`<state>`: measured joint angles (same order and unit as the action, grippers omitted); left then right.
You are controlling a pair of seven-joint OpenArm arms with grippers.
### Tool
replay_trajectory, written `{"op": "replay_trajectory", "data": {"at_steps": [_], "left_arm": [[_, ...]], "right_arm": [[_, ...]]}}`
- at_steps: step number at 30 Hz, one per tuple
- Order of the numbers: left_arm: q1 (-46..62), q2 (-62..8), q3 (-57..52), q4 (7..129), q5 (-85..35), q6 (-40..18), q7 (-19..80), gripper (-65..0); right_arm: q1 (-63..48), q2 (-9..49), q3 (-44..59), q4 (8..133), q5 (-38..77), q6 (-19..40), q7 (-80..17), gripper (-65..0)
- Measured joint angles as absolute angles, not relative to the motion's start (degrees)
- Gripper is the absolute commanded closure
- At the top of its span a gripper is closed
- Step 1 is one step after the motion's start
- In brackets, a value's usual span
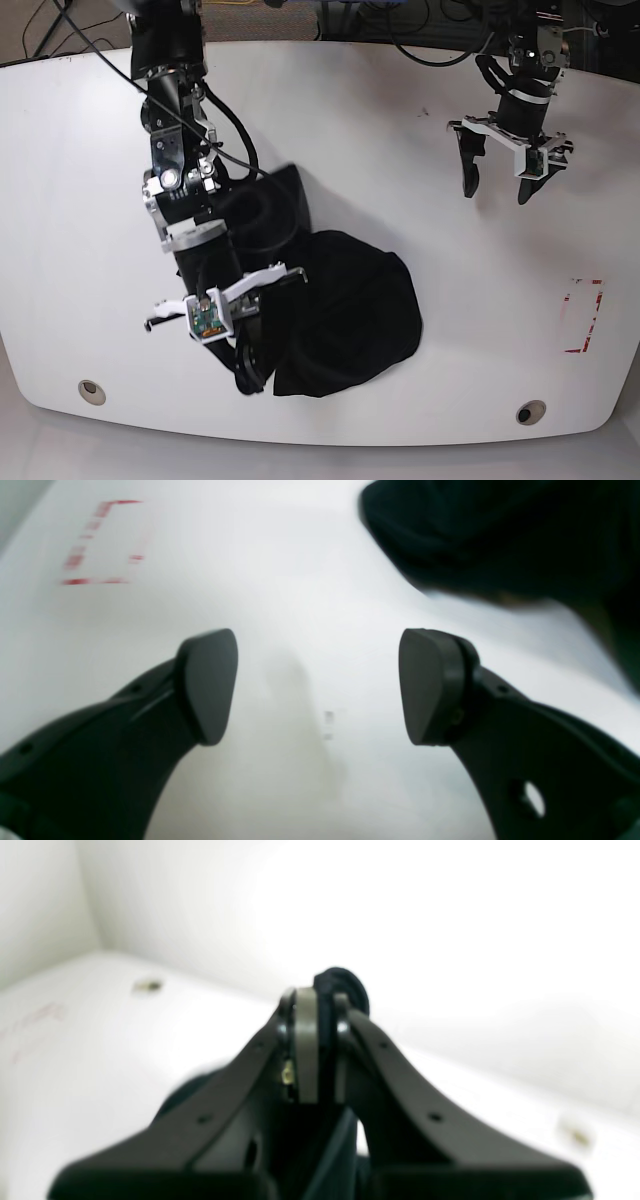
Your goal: Layout the t-shirt on the table in an organized manner, then fold the t-shirt properly
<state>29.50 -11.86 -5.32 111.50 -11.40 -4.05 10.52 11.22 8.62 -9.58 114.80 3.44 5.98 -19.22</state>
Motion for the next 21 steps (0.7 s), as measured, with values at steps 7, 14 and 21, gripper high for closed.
{"op": "replay_trajectory", "data": {"at_steps": [7, 14, 21], "left_arm": [[27.38, -11.84, -3.92, 110.52, -11.38, -3.60, 10.74, -47.8], [24.03, -10.87, -3.38, 108.92, -11.38, -3.90, 10.70, -48.1], [18.70, -7.77, -2.98, 106.37, -11.35, -3.66, 10.76, -48.1]], "right_arm": [[20.27, 8.73, -9.69, 114.83, 3.31, 6.13, -19.09, 0.0], [27.16, 8.75, -9.72, 114.93, 3.27, 6.26, -19.14, 0.0], [33.80, 8.71, -9.85, 115.15, 3.44, 6.48, -19.16, 0.0]]}}
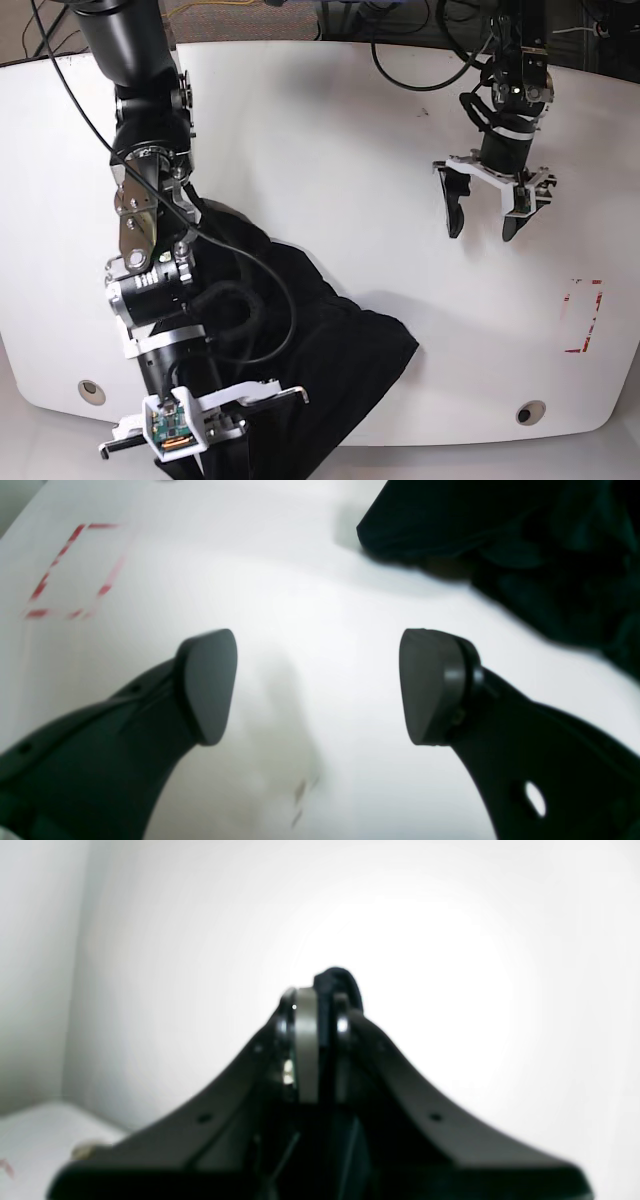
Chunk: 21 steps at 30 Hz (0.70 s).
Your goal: Layout the t-shirt on the table in an organized manner, then fold the t-shirt properly
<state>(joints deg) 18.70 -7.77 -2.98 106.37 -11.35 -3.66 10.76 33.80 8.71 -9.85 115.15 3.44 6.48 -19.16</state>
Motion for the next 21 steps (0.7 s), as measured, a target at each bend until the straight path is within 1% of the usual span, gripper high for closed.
{"op": "replay_trajectory", "data": {"at_steps": [7, 11, 21], "left_arm": [[11.94, -7.51, 0.73, 100.64, -11.33, -3.70, 10.68, -48.1], [9.08, -7.64, 3.33, 97.51, -11.38, -3.44, 10.70, -48.1], [3.64, -6.72, 8.38, 91.35, -11.35, -3.75, 10.76, -47.9]], "right_arm": [[41.78, 8.56, -11.81, 115.35, 3.31, 6.00, -23.22, 0.0], [44.93, 8.36, -12.78, 115.52, 4.14, 7.05, -23.14, 0.0], [51.11, 8.56, -15.07, 115.46, 4.12, 6.63, -23.81, 0.0]]}}
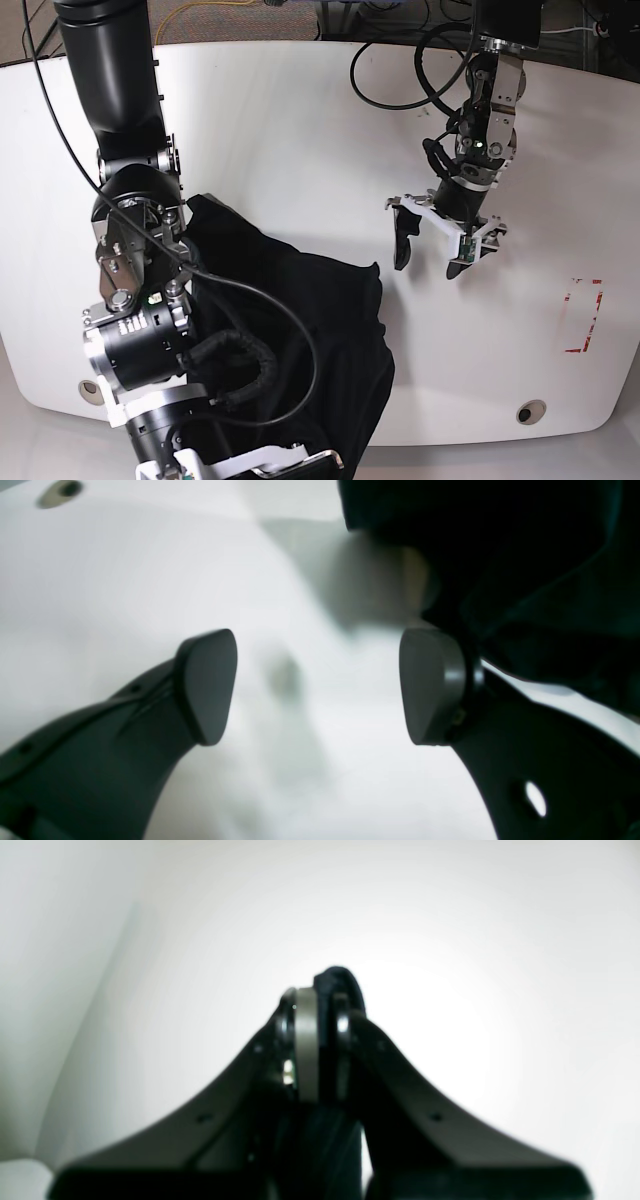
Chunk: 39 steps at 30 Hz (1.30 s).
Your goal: Layout the t-shirt on the table in an organized manner, then fold the t-shirt properly
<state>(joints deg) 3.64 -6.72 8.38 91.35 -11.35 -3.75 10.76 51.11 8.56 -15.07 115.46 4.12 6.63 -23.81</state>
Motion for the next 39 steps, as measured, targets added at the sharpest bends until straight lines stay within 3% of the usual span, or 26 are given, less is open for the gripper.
{"op": "replay_trajectory", "data": {"at_steps": [12, 27, 39], "left_arm": [[-3.73, -3.79, 8.93, 80.90, -11.09, -3.55, 10.50, -47.9], [-8.64, -3.09, 25.34, 71.90, -11.16, -3.88, 10.52, -47.6], [-10.74, -0.34, 25.56, 62.78, -11.14, -3.62, 6.98, -47.6]], "right_arm": [[58.33, 8.60, -15.94, 115.46, 4.32, 6.85, -24.73, 0.0], [60.27, 8.78, -15.86, 115.37, 4.32, 9.15, -25.39, 0.0], [60.73, 8.91, -15.81, 115.39, 4.32, 9.10, -25.32, 0.0]]}}
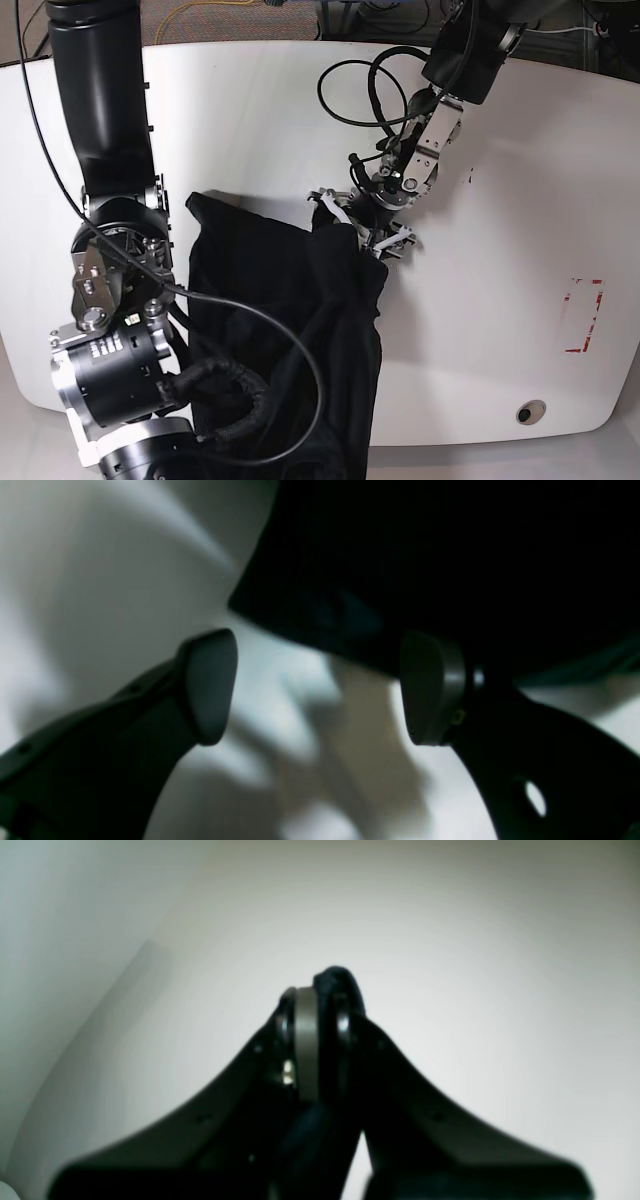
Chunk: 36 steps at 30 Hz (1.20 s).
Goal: Layout the t-shirt on the table in an organized manner, then fold the t-shirt properly
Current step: 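Grasp the hanging t-shirt edge with the left gripper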
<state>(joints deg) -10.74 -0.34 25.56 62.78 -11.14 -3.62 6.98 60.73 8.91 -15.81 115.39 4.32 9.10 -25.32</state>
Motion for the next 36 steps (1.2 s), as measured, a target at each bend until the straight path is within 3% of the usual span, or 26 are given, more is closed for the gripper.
{"op": "replay_trajectory", "data": {"at_steps": [13, 26, 30, 36], "left_arm": [[-18.06, 1.83, 25.41, 49.98, -11.16, -3.31, 1.21, -47.8], [-20.84, 3.55, 25.58, 47.13, -11.18, -3.75, 2.09, -46.8], [-22.15, 4.49, 25.54, 44.29, -11.16, -3.53, 0.99, -39.9], [-25.45, 6.28, 25.56, 38.57, -11.20, -3.55, -0.01, -17.6]], "right_arm": [[60.73, 8.88, -15.81, 115.39, 4.32, 9.21, -25.34, -0.2], [60.71, 8.93, -15.81, 115.35, 4.32, 9.17, -25.34, -0.2], [60.64, 9.04, -15.79, 115.35, 4.32, 9.15, -25.36, -0.2], [60.51, 8.99, -15.79, 115.35, 4.34, 9.21, -25.36, -0.2]]}}
